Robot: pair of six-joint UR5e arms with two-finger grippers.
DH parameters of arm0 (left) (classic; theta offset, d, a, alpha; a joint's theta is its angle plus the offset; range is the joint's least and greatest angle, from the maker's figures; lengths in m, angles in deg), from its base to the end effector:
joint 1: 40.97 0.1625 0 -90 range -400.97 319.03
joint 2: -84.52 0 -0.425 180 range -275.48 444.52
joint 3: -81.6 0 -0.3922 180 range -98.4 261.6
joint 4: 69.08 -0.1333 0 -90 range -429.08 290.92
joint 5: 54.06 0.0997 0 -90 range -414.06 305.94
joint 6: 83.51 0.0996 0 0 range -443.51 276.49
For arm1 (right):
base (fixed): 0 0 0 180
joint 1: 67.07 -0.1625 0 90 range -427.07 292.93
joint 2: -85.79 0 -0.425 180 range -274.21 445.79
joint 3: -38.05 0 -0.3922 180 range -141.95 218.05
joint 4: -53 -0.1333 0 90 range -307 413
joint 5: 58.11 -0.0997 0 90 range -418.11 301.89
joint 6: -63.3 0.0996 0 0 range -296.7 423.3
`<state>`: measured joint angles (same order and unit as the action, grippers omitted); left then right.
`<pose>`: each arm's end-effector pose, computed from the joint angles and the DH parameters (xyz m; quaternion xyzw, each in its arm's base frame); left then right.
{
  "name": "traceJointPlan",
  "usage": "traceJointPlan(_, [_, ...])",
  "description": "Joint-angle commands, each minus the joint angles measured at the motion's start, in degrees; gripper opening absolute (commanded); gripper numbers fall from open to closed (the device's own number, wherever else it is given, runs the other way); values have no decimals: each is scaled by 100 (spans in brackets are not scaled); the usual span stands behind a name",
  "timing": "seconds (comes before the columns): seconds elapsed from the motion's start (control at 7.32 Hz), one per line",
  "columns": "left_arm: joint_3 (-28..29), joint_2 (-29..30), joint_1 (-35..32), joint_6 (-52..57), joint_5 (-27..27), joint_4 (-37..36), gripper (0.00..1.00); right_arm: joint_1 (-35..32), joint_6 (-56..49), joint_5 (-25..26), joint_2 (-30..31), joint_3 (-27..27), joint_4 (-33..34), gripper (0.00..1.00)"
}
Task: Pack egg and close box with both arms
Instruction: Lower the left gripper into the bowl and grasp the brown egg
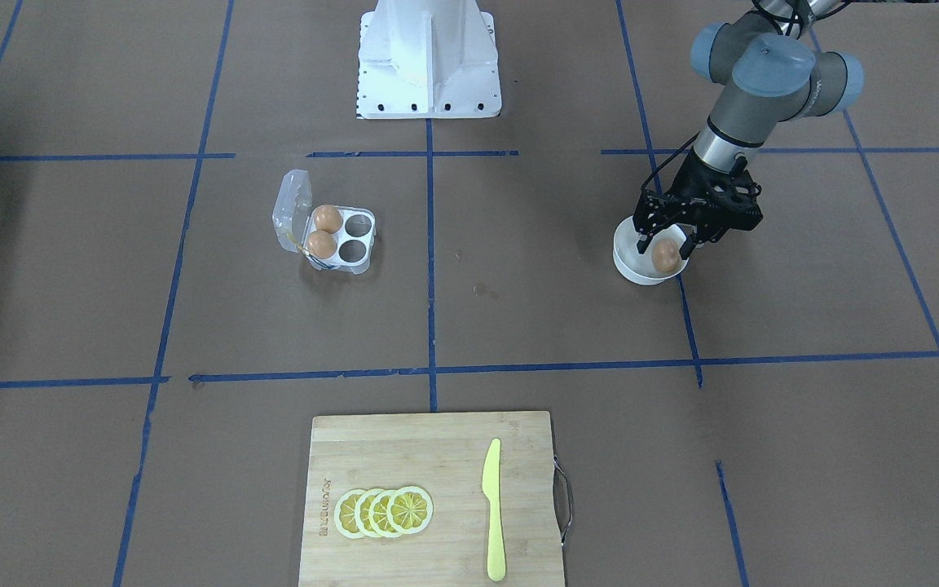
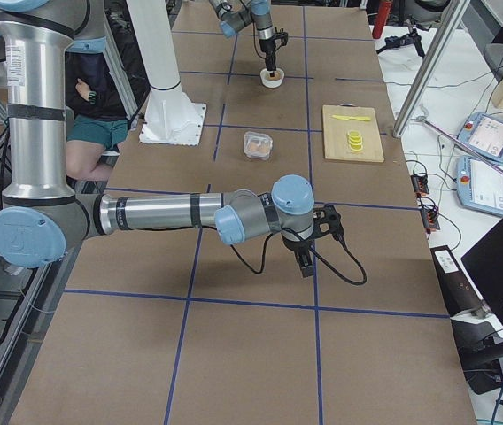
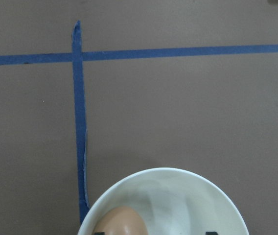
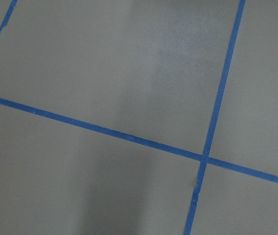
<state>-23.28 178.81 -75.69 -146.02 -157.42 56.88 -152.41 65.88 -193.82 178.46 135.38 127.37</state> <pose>0.3800 -0.3975 0.4311 0.1491 0.4468 -0.0018 0.8821 0.0221 -0.4922 0.5858 0.1378 -0.3918 -0.0849 0.9057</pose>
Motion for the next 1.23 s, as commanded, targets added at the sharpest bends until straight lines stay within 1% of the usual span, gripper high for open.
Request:
traceJointPlan(0.0, [2,-34,17,11,0,-1,75,0,-3,1,6,6,-1,100])
traceJointPlan(0.27, [11,-34,17,2,0,-53,75,0,-12,1,15,-3,-1,100])
traceJointPlan(0.41, [3,18,9,2,0,-210,73,0,-20,1,15,-3,8,100])
traceJointPlan(0.68, [29,19,9,-24,-9,-256,68,0,-20,1,15,-3,-1,100])
traceJointPlan(1.09, [38,36,9,-51,-9,-370,65,0,-20,10,15,-3,-1,100])
